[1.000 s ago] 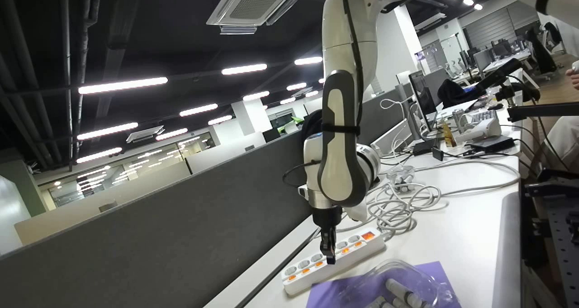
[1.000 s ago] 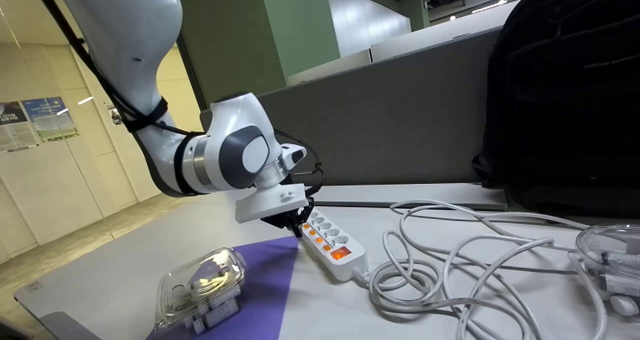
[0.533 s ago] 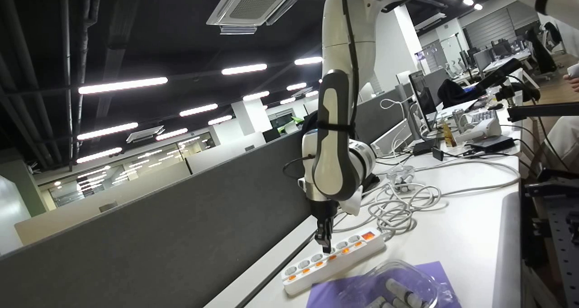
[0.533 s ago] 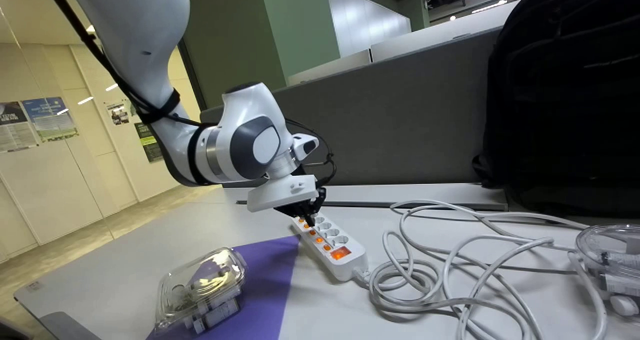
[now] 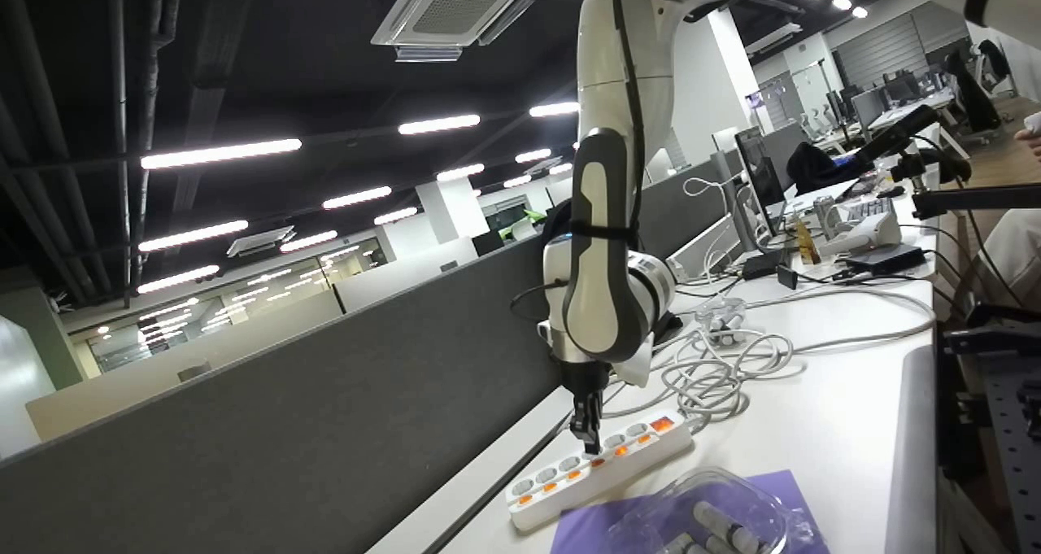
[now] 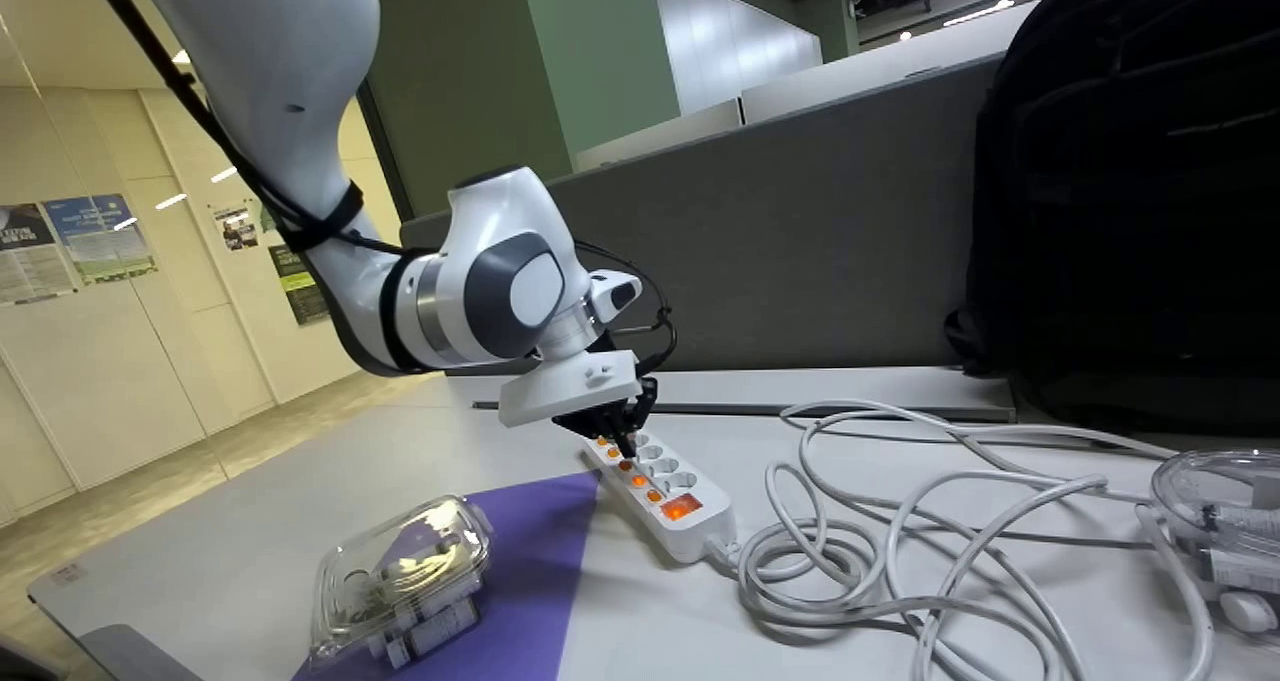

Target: Turn on the small switch on the adapter

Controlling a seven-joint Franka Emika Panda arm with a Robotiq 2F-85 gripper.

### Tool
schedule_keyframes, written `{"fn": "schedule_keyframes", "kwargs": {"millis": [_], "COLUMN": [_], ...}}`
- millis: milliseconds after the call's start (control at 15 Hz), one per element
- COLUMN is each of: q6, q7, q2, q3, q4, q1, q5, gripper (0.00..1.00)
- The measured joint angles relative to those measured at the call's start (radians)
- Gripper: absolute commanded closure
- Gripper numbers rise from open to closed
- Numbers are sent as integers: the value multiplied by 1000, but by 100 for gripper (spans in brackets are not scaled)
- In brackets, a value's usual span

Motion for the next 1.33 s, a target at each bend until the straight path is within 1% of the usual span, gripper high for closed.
{"fn": "schedule_keyframes", "kwargs": {"millis": [400,1333], "q6": [0,0], "q7": [-1,-1], "q2": [2,18], "q3": [36,29], "q4": [-2,-2], "q1": [-13,-21], "q5": [0,0], "gripper": [100,100]}}
